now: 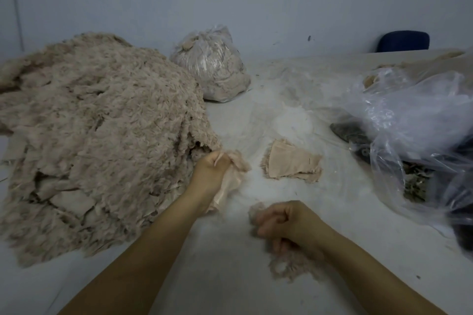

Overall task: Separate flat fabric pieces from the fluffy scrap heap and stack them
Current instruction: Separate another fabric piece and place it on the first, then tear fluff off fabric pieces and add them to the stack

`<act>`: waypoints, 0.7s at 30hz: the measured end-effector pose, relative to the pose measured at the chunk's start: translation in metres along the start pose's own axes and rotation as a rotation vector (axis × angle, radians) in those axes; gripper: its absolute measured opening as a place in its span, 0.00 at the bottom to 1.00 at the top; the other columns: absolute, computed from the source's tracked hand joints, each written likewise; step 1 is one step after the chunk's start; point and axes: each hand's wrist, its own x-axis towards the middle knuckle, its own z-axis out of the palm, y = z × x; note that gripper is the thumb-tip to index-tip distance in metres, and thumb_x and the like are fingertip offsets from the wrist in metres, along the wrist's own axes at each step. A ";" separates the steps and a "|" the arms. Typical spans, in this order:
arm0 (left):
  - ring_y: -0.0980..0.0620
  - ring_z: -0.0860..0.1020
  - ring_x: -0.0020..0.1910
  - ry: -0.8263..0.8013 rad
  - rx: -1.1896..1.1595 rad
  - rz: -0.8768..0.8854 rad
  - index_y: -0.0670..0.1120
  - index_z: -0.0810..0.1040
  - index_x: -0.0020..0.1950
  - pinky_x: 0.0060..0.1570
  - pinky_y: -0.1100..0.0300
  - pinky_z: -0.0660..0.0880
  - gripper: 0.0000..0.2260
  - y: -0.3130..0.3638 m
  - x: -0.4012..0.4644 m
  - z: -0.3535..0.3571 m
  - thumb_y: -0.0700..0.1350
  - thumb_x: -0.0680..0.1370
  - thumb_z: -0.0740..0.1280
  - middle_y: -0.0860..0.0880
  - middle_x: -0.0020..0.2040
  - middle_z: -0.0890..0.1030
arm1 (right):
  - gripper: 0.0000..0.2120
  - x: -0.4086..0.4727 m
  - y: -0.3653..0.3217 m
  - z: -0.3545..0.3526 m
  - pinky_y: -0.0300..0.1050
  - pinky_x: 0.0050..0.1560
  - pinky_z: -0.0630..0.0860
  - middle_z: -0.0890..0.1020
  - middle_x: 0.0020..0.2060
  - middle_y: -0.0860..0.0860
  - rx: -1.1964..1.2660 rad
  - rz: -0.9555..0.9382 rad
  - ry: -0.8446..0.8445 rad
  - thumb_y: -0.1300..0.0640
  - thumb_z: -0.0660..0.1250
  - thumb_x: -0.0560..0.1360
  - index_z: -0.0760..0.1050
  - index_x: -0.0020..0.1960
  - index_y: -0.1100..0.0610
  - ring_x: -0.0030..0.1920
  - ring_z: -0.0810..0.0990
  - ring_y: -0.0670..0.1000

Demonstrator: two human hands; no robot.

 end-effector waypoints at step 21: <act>0.45 0.79 0.40 0.140 -0.140 -0.374 0.37 0.77 0.54 0.31 0.60 0.74 0.18 -0.027 -0.011 0.041 0.51 0.82 0.57 0.39 0.45 0.80 | 0.06 0.048 -0.011 0.008 0.38 0.33 0.75 0.79 0.29 0.41 0.301 -0.447 0.750 0.58 0.64 0.78 0.75 0.42 0.54 0.31 0.76 0.39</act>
